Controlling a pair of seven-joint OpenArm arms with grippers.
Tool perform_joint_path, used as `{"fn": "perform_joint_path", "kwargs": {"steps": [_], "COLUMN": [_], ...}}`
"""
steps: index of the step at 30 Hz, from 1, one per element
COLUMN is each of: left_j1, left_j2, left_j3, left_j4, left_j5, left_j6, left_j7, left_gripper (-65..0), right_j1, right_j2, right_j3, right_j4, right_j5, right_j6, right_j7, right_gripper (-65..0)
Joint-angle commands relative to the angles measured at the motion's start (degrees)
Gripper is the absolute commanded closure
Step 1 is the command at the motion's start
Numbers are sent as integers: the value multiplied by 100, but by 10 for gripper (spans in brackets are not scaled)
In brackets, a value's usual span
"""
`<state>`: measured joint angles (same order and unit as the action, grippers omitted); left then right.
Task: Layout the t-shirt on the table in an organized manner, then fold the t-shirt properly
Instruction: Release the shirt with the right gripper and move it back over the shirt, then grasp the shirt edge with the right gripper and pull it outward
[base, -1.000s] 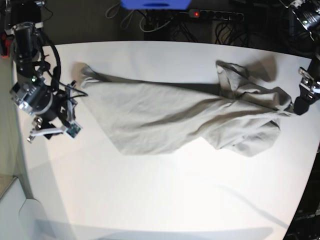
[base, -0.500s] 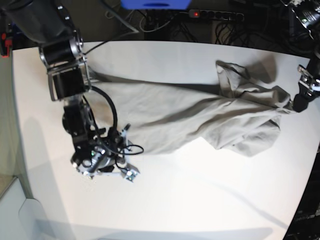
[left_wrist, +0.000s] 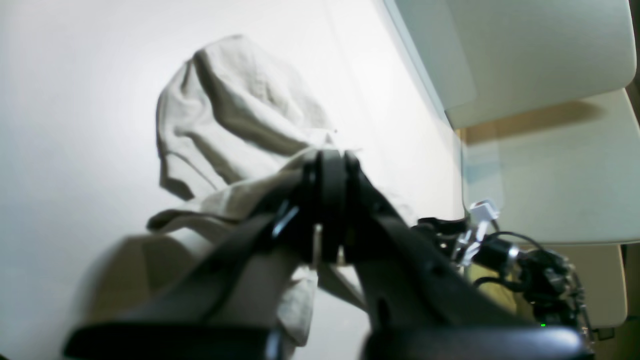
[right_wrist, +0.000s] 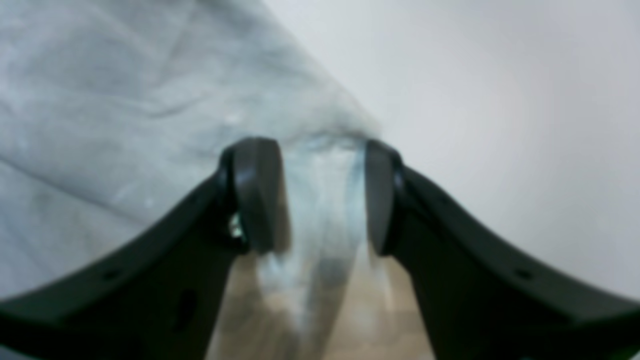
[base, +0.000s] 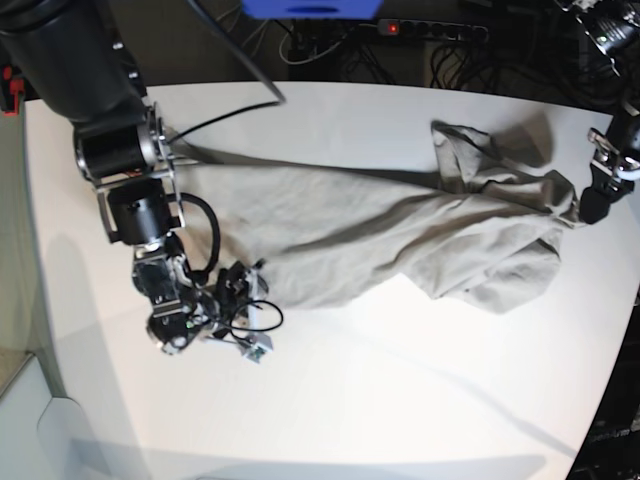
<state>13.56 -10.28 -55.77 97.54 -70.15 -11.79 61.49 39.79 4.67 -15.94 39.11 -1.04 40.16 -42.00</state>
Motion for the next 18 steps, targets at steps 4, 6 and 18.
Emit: {"fn": "perform_joint_path", "kwargs": {"steps": [4,6,18], "left_j1": [-51,-42,-7], "left_j2": [-84,-84,-84], "left_j3": [-28,-28,-36], "left_j4": [97,97,88], "left_j5": [-128,-128,-128], "left_j6": [-30,-30,-30], "left_j7": [-79,-88,-105], "left_gripper": [-4,-4,-4], "right_j1": [69,8,-370], "right_j2": [-14,-14,144], "right_j3": [-1,-1,69], "right_j4": [93,93,1992], "right_j5": [55,55,91], "right_j6": [-16,-16,-16], "right_j7": [28,37,-692], "right_gripper": [-219,-127,0]}}
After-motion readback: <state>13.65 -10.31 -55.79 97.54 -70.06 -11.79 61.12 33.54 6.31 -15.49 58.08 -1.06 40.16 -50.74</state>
